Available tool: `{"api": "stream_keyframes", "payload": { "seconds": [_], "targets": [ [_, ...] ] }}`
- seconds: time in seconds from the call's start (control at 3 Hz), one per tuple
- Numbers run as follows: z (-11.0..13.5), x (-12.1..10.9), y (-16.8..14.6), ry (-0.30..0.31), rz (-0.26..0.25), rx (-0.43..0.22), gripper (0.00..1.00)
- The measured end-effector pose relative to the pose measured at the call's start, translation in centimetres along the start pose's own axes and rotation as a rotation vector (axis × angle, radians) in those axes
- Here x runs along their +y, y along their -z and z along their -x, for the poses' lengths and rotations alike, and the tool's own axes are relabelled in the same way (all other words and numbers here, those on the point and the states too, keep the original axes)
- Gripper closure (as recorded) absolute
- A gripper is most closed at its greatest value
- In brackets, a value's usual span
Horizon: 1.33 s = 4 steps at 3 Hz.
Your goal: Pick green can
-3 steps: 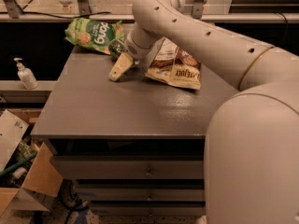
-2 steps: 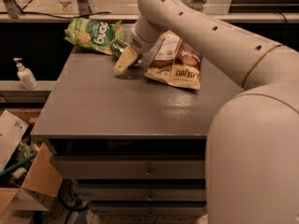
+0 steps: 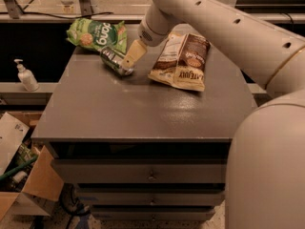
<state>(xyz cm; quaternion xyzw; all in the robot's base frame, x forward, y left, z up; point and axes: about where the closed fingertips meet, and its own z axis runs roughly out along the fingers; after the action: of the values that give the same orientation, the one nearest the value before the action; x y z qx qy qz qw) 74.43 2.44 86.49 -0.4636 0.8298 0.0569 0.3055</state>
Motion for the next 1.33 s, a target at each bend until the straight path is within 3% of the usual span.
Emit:
{"api": "stream_keyframes", "payload": {
  "seconds": [0.33,1.33],
  "targets": [
    [0.2,1.5,0.6,0.001,0.029,-0.008,0.0],
    [2.8,10.0,-0.1,0.046,0.226,-0.052,0.0]
  ]
}}
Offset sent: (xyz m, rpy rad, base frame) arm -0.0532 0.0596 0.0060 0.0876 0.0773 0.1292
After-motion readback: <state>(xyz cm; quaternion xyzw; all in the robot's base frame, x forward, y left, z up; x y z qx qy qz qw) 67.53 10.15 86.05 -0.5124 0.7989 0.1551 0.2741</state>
